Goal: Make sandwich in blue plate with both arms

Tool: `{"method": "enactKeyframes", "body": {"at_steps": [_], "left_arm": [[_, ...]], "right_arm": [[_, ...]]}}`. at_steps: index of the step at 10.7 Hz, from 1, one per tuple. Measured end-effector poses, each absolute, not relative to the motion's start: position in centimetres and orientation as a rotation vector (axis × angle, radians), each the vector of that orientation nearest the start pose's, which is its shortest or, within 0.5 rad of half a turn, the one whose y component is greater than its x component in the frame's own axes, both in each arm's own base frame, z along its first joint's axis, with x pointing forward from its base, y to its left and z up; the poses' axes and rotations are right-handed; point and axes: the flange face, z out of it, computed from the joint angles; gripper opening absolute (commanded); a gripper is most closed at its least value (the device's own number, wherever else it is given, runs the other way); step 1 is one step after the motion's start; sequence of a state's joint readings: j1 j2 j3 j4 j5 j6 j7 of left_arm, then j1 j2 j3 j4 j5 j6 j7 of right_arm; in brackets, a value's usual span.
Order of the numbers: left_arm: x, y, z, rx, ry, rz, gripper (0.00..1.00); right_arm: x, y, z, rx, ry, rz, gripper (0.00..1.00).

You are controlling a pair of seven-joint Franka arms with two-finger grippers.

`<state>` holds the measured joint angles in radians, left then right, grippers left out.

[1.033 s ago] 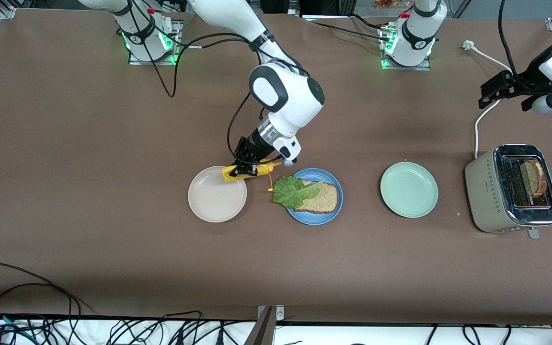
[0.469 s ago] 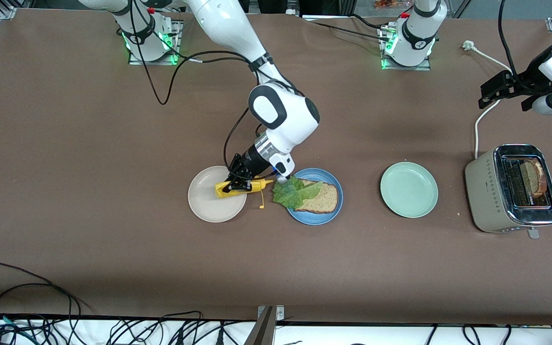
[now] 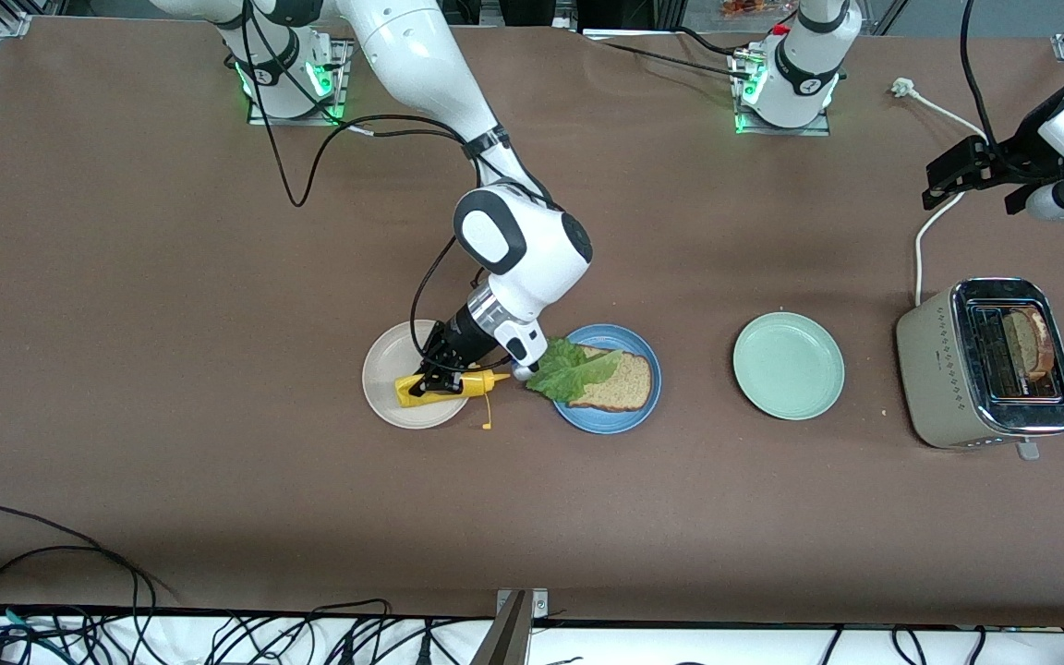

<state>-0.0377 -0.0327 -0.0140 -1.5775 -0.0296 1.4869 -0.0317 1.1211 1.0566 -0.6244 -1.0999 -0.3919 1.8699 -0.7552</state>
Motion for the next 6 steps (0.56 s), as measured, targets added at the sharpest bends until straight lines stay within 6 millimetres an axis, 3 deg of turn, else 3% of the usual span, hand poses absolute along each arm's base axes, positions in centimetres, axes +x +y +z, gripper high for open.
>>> {"method": "enactKeyframes", "body": {"at_steps": [6], "left_arm": [[53.46, -3.11, 63.22, -3.167, 0.034, 0.093, 1.00]], "right_arm": [[58.76, 47.60, 24.56, 1.586, 1.567, -0.215, 0.00]]}}
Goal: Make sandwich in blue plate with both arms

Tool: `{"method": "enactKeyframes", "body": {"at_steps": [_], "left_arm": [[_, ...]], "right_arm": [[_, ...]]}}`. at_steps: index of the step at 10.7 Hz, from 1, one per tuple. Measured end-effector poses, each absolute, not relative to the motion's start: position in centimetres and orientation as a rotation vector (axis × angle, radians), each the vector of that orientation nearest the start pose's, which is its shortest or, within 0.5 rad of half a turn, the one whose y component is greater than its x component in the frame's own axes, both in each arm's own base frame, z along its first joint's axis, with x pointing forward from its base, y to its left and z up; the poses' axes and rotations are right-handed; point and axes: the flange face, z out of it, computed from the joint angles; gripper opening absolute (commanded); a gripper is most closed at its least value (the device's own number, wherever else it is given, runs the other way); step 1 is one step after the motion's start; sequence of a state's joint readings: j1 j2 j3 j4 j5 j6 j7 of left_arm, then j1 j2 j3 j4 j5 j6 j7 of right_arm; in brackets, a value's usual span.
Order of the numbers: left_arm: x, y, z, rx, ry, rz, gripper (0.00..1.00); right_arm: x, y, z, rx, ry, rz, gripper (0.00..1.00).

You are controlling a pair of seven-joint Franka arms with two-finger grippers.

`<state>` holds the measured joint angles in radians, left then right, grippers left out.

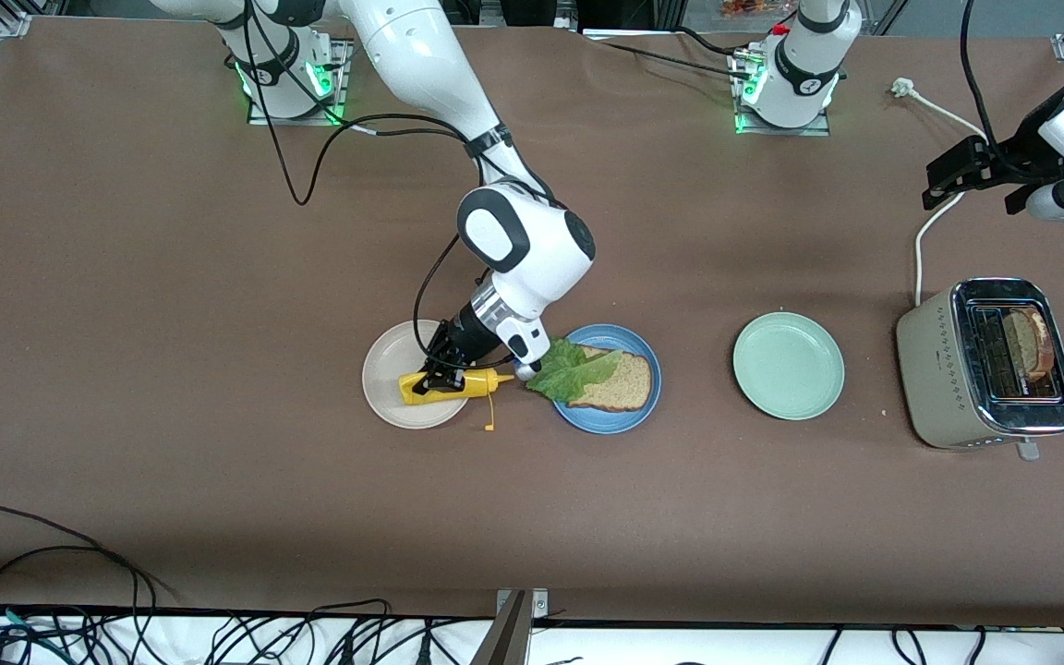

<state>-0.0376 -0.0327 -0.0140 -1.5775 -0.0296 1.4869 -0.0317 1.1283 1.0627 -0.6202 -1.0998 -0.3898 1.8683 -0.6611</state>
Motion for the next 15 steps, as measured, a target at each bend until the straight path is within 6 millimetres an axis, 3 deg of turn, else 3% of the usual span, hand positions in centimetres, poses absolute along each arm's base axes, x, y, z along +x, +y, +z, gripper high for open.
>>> {"method": "enactKeyframes", "body": {"at_steps": [3, 5, 6, 9, 11, 13, 15], "left_arm": [[53.5, -3.1, 63.2, -3.167, 0.034, 0.094, 1.00], [53.5, -3.1, 63.2, -3.167, 0.033, 0.093, 1.00], [53.5, -3.1, 63.2, -3.167, 0.033, 0.093, 1.00], [53.5, -3.1, 63.2, -3.167, 0.033, 0.094, 1.00], [53.5, -3.1, 63.2, -3.167, 0.034, 0.094, 1.00], [53.5, -3.1, 63.2, -3.167, 0.034, 0.095, 1.00], [53.5, -3.1, 63.2, -3.167, 0.033, 0.095, 1.00]], "right_arm": [[58.5, 47.7, 23.2, 1.630, 1.533, -0.205, 0.00], [59.9, 46.2, 24.0, 1.753, 1.522, -0.201, 0.00], [61.3, 44.5, 25.2, 1.837, 1.536, -0.205, 0.00], [66.3, 36.1, 31.5, 2.147, 1.678, -0.189, 0.00], [67.4, 32.9, 34.3, 2.322, 1.825, -0.130, 0.00], [68.5, 29.8, 34.2, 2.457, 2.008, -0.077, 0.00], [70.0, 25.5, 33.3, 2.555, 2.172, 0.013, 0.00]]}}
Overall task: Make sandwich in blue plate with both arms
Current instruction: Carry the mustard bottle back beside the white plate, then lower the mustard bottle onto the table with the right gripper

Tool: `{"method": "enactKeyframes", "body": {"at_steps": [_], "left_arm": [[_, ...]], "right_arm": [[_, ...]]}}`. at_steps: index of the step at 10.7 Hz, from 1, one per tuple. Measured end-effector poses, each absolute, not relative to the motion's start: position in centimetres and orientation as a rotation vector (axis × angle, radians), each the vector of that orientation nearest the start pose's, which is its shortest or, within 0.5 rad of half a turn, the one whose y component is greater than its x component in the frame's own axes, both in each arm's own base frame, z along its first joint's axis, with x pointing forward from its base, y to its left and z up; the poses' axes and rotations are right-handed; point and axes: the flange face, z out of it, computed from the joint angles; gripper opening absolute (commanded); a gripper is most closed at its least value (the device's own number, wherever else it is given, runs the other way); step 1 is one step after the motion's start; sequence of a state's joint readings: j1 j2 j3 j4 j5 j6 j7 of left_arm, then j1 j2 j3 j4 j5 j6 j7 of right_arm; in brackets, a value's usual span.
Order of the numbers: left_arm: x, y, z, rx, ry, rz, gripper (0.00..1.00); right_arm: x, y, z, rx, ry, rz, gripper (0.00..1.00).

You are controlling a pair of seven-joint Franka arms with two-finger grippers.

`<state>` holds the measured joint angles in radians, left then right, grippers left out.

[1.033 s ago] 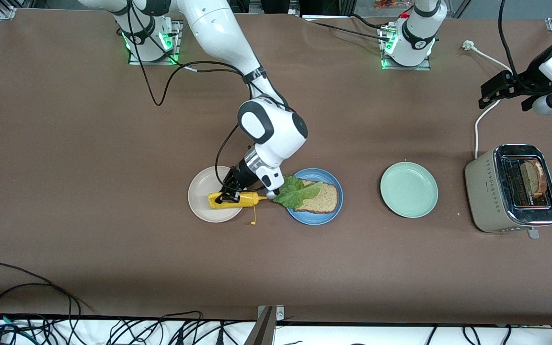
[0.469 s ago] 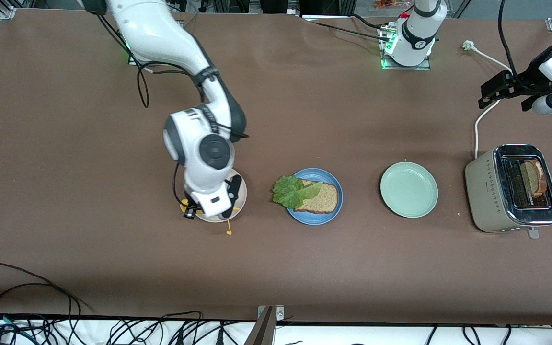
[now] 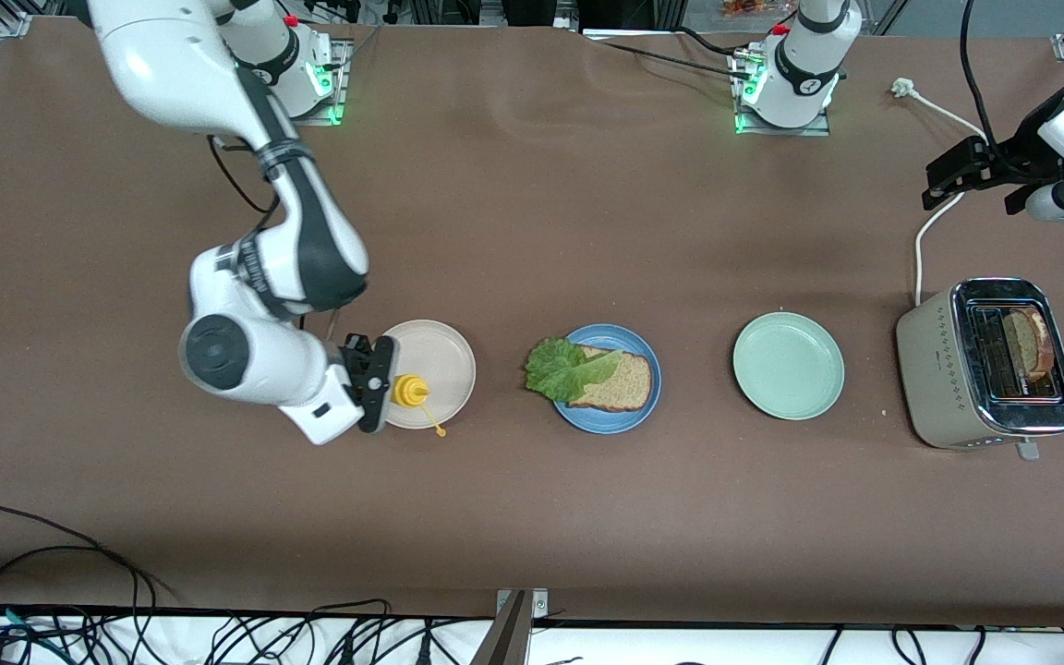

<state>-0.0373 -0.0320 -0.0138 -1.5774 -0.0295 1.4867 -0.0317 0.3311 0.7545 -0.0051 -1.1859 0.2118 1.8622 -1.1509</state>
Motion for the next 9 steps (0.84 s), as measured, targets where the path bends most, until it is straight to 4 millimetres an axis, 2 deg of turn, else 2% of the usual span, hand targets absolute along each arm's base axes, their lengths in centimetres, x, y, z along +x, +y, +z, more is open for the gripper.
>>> {"method": "enactKeyframes", "body": {"at_steps": [3, 6, 7, 9], "left_arm": [[53.5, -3.0, 63.2, -3.167, 0.029, 0.095, 1.00], [53.5, -2.9, 63.2, -3.167, 0.029, 0.095, 1.00], [53.5, -2.9, 63.2, -3.167, 0.028, 0.095, 1.00], [53.5, -2.9, 63.2, -3.167, 0.027, 0.095, 1.00]], "right_arm": [[71.4, 19.5, 31.6, -2.047, -1.873, -0.118, 0.00], [71.1, 13.4, 28.6, -1.852, -1.866, -0.185, 0.00], [71.0, 11.1, 27.4, -1.786, -1.877, -0.210, 0.00], [70.7, 7.5, 23.6, -1.657, -1.876, -0.290, 0.00]]}}
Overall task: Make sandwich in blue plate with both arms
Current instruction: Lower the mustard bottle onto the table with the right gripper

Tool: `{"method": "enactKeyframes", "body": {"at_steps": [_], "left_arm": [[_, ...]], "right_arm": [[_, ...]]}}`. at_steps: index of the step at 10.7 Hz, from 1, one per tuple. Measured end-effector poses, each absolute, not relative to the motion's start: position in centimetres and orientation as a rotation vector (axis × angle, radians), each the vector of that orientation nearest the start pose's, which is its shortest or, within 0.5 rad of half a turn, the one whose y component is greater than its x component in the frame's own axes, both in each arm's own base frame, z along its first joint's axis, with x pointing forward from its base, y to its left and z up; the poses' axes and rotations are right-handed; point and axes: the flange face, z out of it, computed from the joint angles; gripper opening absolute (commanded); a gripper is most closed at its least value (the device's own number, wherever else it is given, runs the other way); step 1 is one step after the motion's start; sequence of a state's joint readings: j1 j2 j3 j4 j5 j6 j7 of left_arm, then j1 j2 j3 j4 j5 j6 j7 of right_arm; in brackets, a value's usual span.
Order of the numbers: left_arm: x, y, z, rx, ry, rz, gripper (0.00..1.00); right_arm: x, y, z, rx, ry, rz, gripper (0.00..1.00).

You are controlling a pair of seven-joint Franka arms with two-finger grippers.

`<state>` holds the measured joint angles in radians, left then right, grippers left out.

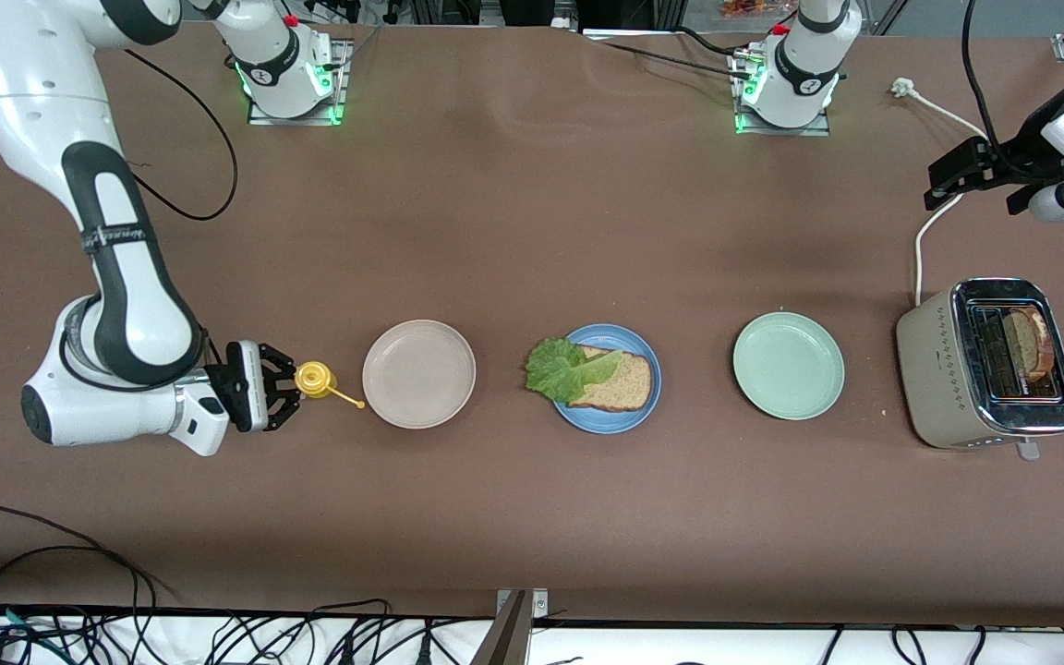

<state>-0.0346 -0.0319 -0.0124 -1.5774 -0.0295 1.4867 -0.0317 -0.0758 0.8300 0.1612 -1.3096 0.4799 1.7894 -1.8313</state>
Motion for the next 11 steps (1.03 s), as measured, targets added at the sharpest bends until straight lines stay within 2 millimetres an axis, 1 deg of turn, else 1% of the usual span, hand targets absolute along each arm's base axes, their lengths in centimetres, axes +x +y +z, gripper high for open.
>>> {"method": "enactKeyframes", "body": {"at_steps": [1, 2, 3, 5, 6, 7, 8, 9, 11], "left_arm": [[53.5, -2.8, 63.1, -3.167, 0.025, 0.096, 1.00], [53.5, -2.7, 63.1, -3.167, 0.021, 0.097, 1.00], [53.6, -2.5, 63.1, -3.167, 0.017, 0.097, 1.00], [53.6, -2.4, 63.1, -3.167, 0.013, 0.098, 1.00], [53.6, -2.4, 63.0, -3.167, 0.013, 0.099, 1.00], [53.6, -2.4, 63.0, -3.167, 0.012, 0.099, 1.00], [53.6, -2.4, 63.0, -3.167, 0.012, 0.099, 1.00], [53.6, -2.4, 63.0, -3.167, 0.012, 0.099, 1.00], [53.6, -2.4, 63.0, -3.167, 0.012, 0.099, 1.00]], "right_arm": [[70.4, 6.5, 21.5, -1.608, -1.874, -0.317, 0.00], [70.1, 6.1, 19.6, -1.559, -1.869, -0.349, 0.00], [69.9, 6.3, 18.1, -1.521, -1.855, -0.380, 0.00], [69.3, 6.5, 15.6, -1.500, -1.785, -0.412, 0.00], [69.2, 6.4, 14.8, -1.495, -1.765, -0.421, 0.12], [69.1, 6.2, 14.4, -1.495, -1.754, -0.425, 0.34], [69.0, 6.0, 14.2, -1.495, -1.750, -0.427, 0.98], [69.1, 5.9, 14.2, -1.497, -1.748, -0.430, 1.00], [69.2, 5.3, 14.3, -1.476, -1.772, -0.458, 1.00]]}}
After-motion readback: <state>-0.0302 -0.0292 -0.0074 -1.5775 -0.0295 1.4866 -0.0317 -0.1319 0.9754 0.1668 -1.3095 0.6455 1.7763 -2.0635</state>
